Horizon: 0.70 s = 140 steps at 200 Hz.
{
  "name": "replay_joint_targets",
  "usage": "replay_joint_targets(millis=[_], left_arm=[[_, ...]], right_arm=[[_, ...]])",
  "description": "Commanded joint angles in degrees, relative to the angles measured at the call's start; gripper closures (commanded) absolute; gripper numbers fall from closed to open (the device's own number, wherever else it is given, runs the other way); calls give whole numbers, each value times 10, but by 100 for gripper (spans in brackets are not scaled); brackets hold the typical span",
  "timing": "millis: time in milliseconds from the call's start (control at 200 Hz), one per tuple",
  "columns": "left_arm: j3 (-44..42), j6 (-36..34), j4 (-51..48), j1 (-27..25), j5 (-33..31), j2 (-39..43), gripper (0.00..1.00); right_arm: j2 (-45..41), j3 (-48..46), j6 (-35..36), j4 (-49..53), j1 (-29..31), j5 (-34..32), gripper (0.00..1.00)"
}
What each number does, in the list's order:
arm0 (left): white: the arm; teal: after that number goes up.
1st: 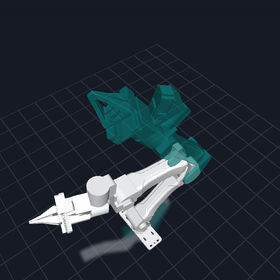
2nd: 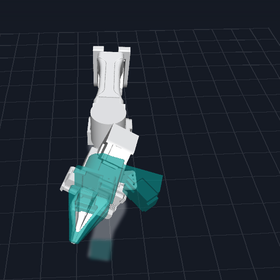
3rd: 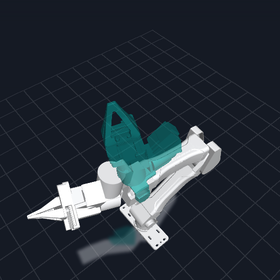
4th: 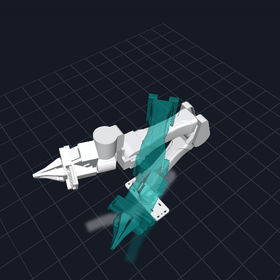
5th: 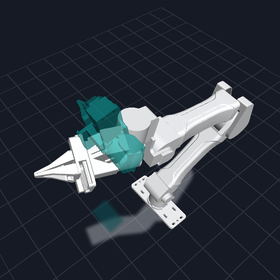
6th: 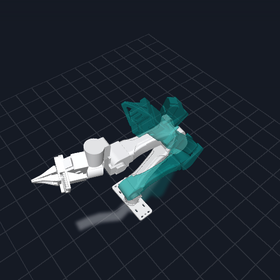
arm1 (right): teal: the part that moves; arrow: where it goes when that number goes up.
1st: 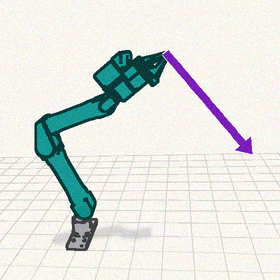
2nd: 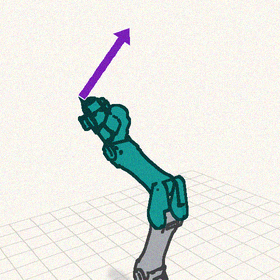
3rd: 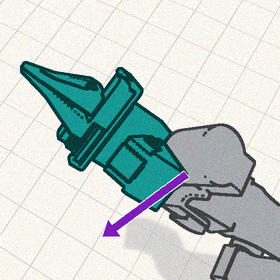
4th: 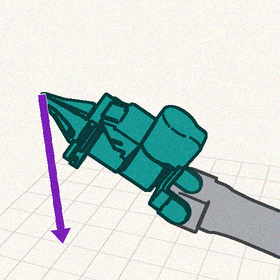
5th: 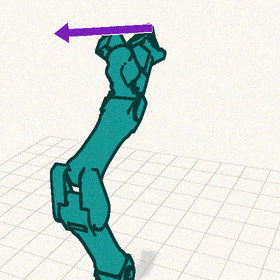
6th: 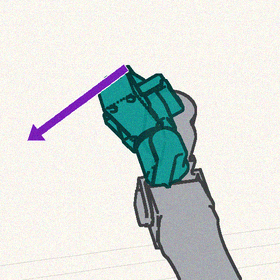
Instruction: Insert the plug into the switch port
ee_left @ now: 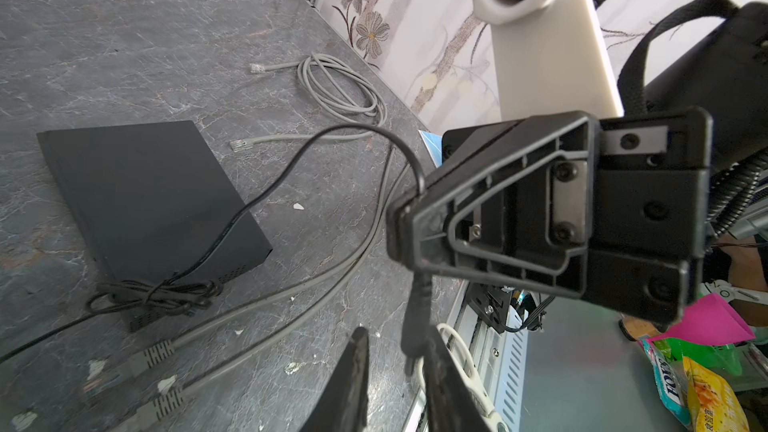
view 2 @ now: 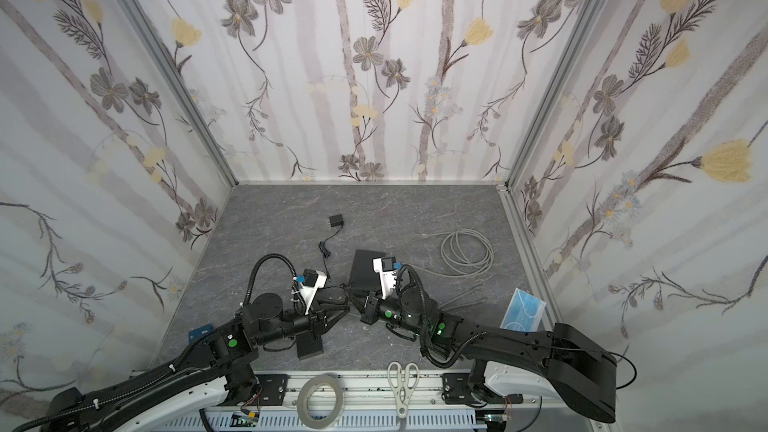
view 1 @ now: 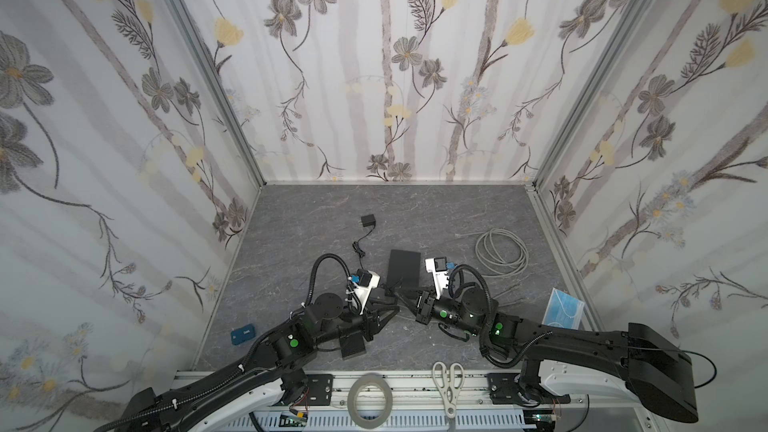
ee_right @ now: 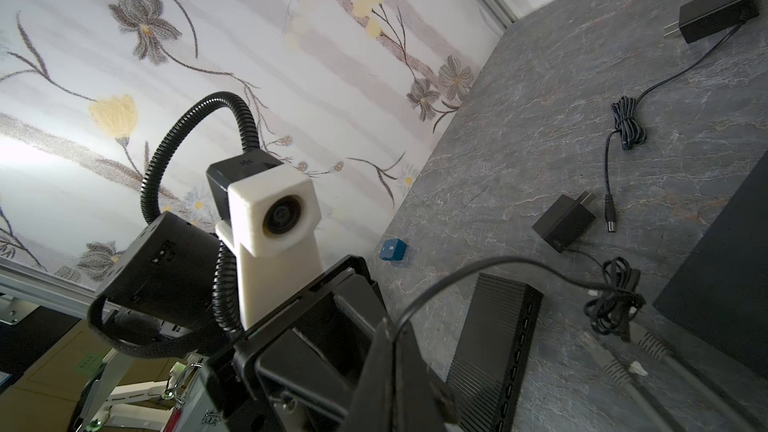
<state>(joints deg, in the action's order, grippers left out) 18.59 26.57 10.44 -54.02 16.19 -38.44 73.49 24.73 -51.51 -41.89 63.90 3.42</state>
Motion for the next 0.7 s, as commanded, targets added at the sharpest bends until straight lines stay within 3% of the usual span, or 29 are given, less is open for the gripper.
replay_joint_targets(millis=[0,335,495,540,625,695], left_arm=[[7,2,28,-2,11,-7,76],[12,-9,18,-4,16,-5,100],[12,-19,-18,-4,-8,18,100],[14,-24,-38,-4,-19,27,100],[17,-32,-67,-4,-34,44,100],[19,-31,-87,-4,-44,54,100]], right_arm=[[-1,6,-6,-28,1,-15,100],[-5,4,-6,-19,1,-22,100],[-15,4,-5,15,1,-39,100],[-20,3,-4,27,1,-47,91],[-31,1,-1,53,0,-60,59],[-49,0,16,80,1,-73,52]])
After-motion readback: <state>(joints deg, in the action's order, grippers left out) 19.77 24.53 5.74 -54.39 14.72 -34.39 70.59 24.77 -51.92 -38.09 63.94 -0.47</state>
